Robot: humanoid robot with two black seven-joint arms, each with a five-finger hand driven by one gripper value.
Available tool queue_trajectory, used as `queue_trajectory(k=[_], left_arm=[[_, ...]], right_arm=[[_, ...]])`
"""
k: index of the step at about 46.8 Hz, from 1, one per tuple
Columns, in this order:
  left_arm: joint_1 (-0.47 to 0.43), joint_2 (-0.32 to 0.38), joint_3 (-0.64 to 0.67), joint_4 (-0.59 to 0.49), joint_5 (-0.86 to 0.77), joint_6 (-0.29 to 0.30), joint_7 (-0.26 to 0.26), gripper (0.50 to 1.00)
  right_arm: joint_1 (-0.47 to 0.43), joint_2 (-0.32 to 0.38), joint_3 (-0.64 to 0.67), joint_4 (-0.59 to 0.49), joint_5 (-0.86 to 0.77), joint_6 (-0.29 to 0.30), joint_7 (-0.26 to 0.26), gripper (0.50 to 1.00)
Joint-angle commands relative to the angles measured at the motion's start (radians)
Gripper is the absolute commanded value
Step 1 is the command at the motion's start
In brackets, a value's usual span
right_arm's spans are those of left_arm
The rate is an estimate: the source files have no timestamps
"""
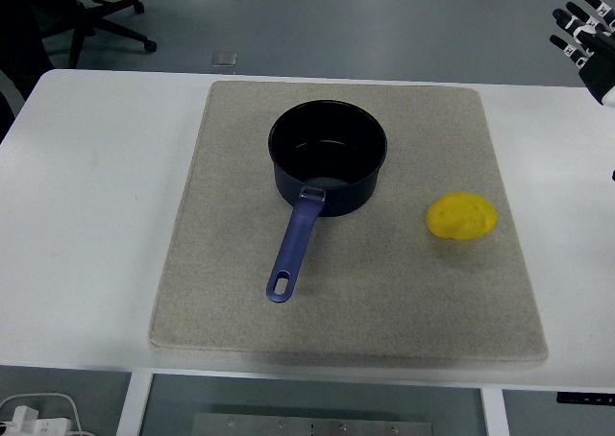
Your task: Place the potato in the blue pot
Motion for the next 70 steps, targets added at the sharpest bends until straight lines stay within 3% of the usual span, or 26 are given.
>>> queue_trajectory(k=[1,24,41,51,70], left_arm=[[0.0,0.0,0.001,0.001,0.0,0.001,-0.001,0.994],[0.0,0.0,0.001,0.0,0.0,-0.001,0.0,0.994],[0.0,0.0,0.001,0.0,0.0,0.001,0.0,0.994],[0.0,0.0,0.001,0.0,0.0,-0.001,0.0,0.994],[0.002,0.0,0.001,0.0,0.0,0.001,0.0,0.994]], right_arm=[[-0.001,0.0,-0.001,0.0,0.0,0.002,0.0,0.932],[-0.024,-0.003,-0.002,0.003,-0.009,0.003,0.0,0.932],[-0.006,-0.043,-0.033,0.069,-0.046,0.0,-0.003,0.932],[-0.01,-0.093,-0.053,0.166,-0.084,-0.017,-0.002,0.932],[-0.004,-0.228,-0.145,0.328,-0.365,-0.032,-0.002,0.932]])
